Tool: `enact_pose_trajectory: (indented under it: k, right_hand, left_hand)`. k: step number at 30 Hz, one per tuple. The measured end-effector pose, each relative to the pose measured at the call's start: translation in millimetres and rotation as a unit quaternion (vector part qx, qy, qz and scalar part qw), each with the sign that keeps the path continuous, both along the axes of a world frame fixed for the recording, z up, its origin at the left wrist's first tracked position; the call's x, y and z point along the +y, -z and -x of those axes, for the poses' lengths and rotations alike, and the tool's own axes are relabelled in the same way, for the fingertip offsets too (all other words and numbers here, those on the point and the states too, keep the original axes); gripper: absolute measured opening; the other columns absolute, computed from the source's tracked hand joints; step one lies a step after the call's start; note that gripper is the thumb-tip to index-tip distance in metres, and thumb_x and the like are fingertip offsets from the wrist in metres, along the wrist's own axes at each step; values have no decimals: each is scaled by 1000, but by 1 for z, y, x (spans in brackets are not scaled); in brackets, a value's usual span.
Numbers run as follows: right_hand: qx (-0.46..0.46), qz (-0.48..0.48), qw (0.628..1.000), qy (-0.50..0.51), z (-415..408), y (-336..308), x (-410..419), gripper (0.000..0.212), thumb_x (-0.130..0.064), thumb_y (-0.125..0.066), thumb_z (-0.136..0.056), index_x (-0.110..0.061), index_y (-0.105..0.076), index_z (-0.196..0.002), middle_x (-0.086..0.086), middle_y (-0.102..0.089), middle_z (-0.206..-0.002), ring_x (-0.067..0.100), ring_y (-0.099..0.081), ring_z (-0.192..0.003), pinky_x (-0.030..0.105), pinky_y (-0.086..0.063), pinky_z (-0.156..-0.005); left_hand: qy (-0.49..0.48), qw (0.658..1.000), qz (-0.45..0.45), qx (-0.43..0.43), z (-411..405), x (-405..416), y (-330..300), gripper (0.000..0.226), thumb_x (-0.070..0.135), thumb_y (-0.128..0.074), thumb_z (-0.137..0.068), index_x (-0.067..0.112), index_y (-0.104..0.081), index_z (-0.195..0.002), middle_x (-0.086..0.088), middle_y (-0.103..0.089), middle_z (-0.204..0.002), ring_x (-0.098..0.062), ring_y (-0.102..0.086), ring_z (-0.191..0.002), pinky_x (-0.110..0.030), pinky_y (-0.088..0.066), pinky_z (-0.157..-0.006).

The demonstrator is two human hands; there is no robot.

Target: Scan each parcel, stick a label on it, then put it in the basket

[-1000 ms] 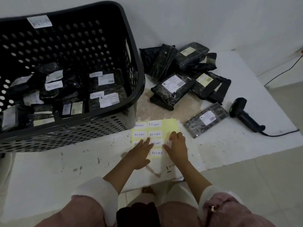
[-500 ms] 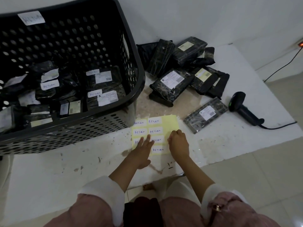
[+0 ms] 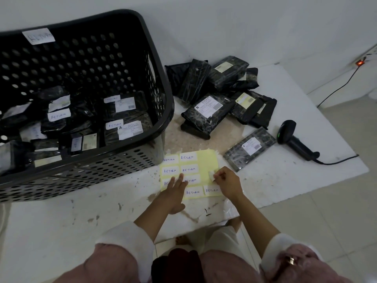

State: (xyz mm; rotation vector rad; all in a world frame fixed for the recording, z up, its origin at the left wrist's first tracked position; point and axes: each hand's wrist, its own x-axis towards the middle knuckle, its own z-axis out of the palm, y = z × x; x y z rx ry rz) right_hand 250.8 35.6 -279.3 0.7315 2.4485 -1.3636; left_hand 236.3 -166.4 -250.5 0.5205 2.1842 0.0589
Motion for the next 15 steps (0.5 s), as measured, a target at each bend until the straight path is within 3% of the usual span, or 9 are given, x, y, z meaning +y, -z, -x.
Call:
enact_pose_trajectory:
  k: [6,11,15]
  right_hand:
    - [-1,41,998,42,-3,3,6,11,-14,-61,-92,-12,-58,-82,14,-72,-90,27,-67,-85,35,-52,-82]
    - [-6,98,991,94,-1,7,10,20,-11,-53,-97,-17,-51,-78,11,-68,-85,18,-65,-70,29,-53,-74]
    - [-27,167,975,141,0,8,16,18,-12,-41,-102,-15,-44,-85,17,-61,-99,30,-63,-86,46,-54,-89]
  left_hand:
    - [-2,1000,4,-1,1,0,0,82,20,-50,-95,17,8,-152,1,30,-155,-25,19,-146,-43,-30,-113]
    - [-7,1000,3,-1,1,2,0,81,19,-51,-95,18,7,-152,2,30,-155,-25,18,-146,-43,-31,-111]
    - [-5,1000,7,4,0,2,0,81,19,-51,-95,18,7,-152,2,30,-155,-25,18,-146,-44,-30,-111]
